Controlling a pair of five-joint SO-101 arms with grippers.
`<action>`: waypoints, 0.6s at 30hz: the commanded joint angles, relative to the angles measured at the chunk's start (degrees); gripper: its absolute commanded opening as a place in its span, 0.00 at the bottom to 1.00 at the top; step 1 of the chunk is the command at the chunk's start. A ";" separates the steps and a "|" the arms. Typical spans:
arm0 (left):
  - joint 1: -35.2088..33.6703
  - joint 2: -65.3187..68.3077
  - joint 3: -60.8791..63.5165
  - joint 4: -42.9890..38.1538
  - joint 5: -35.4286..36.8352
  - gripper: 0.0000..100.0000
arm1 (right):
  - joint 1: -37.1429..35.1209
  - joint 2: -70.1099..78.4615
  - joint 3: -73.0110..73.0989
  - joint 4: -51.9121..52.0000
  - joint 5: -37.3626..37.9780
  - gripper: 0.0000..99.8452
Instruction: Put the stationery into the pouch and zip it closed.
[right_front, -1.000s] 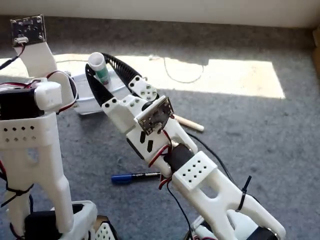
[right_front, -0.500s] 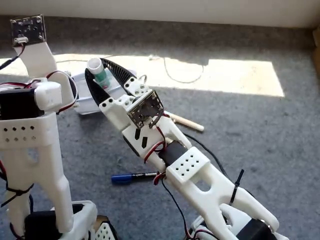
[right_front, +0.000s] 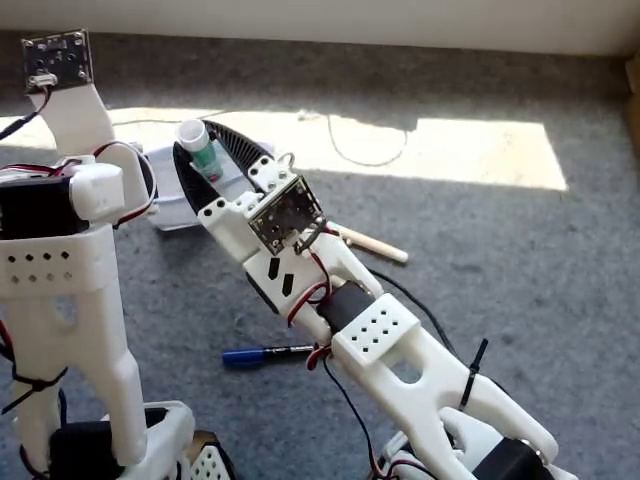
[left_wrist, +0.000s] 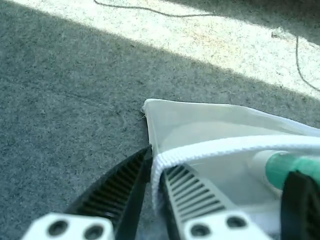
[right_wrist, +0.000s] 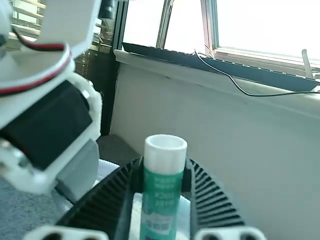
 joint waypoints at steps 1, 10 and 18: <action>0.40 -0.57 -1.71 0.09 0.62 0.01 | 0.84 -0.75 -0.66 0.22 -0.18 0.18; 0.40 -0.57 -1.45 0.09 0.53 0.01 | 0.84 -7.16 -0.92 4.88 -0.26 0.17; -1.27 -0.57 -0.84 -0.35 0.53 0.01 | 0.92 -19.74 -1.89 20.79 -0.09 0.17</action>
